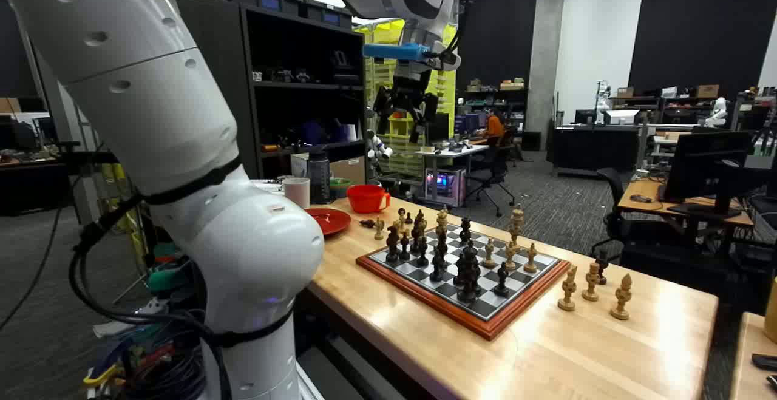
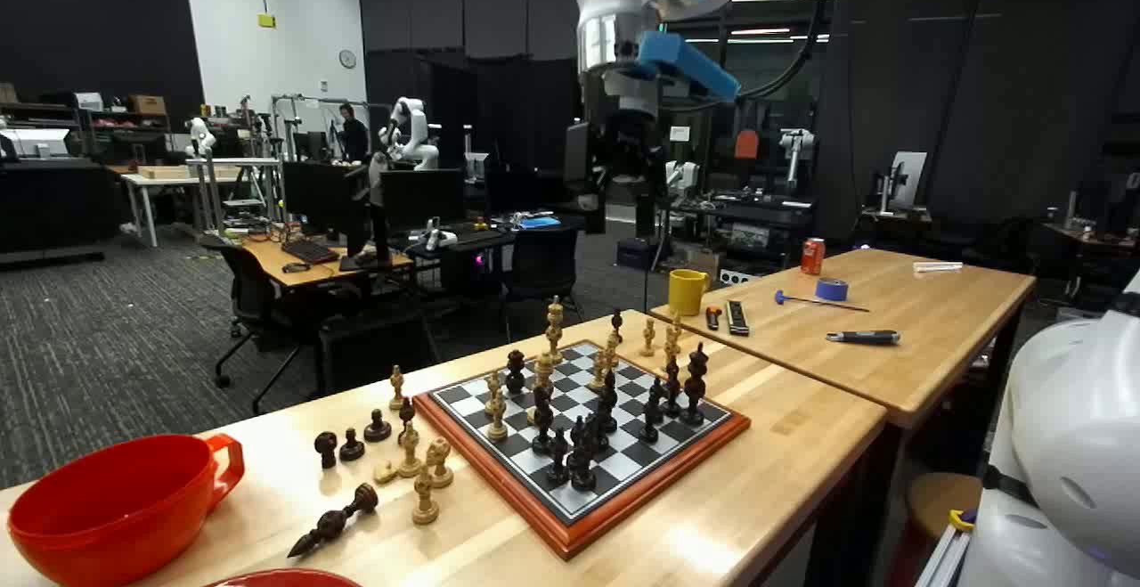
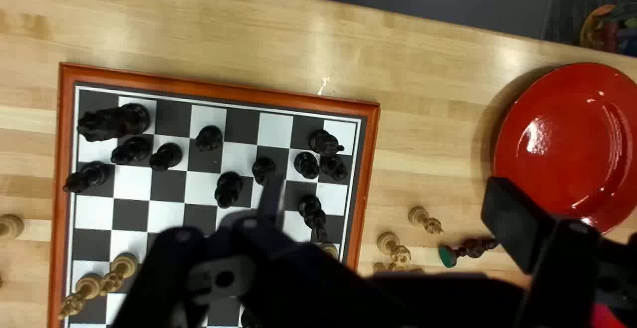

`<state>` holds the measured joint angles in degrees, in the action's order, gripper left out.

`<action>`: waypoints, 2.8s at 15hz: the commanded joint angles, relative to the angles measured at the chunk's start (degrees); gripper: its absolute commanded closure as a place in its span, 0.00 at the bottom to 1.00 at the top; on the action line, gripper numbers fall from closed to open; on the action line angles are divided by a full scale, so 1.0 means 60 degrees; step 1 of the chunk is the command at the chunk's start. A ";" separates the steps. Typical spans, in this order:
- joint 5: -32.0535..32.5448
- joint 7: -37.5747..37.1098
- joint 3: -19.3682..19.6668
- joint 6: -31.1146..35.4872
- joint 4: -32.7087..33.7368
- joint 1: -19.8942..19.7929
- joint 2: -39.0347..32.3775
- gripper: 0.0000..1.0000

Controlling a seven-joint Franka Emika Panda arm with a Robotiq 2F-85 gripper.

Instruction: Put one white chess piece on the chessboard.

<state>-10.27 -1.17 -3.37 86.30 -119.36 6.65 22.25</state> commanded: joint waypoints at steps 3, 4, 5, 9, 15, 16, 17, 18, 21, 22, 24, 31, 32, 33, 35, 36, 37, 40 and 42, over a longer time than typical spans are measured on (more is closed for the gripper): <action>-0.0028 0.0034 -0.0096 -0.0019 0.0027 -0.0120 -0.0008 0.00; -0.0028 0.0034 -0.0096 -0.0019 0.0029 -0.0120 -0.0008 0.00; -0.0028 0.0034 -0.0095 -0.0019 0.0029 -0.0120 -0.0009 0.00; 0.1692 -0.0425 -0.0854 0.0530 -0.0286 -0.0020 0.0019 0.00; 0.2124 -0.2113 -0.2272 0.2445 -0.0934 0.0617 -0.0455 0.00; 0.2030 -0.2420 -0.2436 0.2885 -0.1024 0.0714 -0.0603 0.00; 0.2042 -0.2726 -0.2591 0.3366 -0.1136 0.0790 -0.0736 0.00; 0.2056 -0.2997 -0.2716 0.3739 -0.1185 0.0852 -0.0913 0.00; 0.2521 -0.3574 -0.2993 0.4877 -0.1289 0.0912 -0.1444 0.00; 0.2209 -0.3202 -0.2806 0.4465 -0.1289 0.0971 -0.1210 0.00; 0.2367 -0.3382 -0.2871 0.4784 -0.1307 0.0988 -0.1473 0.00; 0.2927 -0.3719 -0.3193 0.4797 -0.0895 0.1125 -0.2540 0.00; 0.2981 -0.3775 -0.3212 0.4769 -0.0784 0.1188 -0.2791 0.00; 0.3109 -0.3893 -0.3237 0.4747 -0.0666 0.1254 -0.3079 0.00; 0.3292 -0.4077 -0.3224 0.4708 -0.0421 0.1428 -0.3602 0.00; 0.3386 -0.4169 -0.3189 0.4717 -0.0289 0.1527 -0.3888 0.00; 0.3508 -0.4287 -0.3143 0.4740 -0.0155 0.1615 -0.4158 0.00; 0.3656 -0.4226 -0.2941 0.4898 0.0239 0.1810 -0.4852 0.00; 0.3442 -0.3937 -0.2799 0.5141 0.0462 0.1881 -0.5184 0.00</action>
<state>10.38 -25.62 -21.92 116.08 -119.66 16.30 -5.61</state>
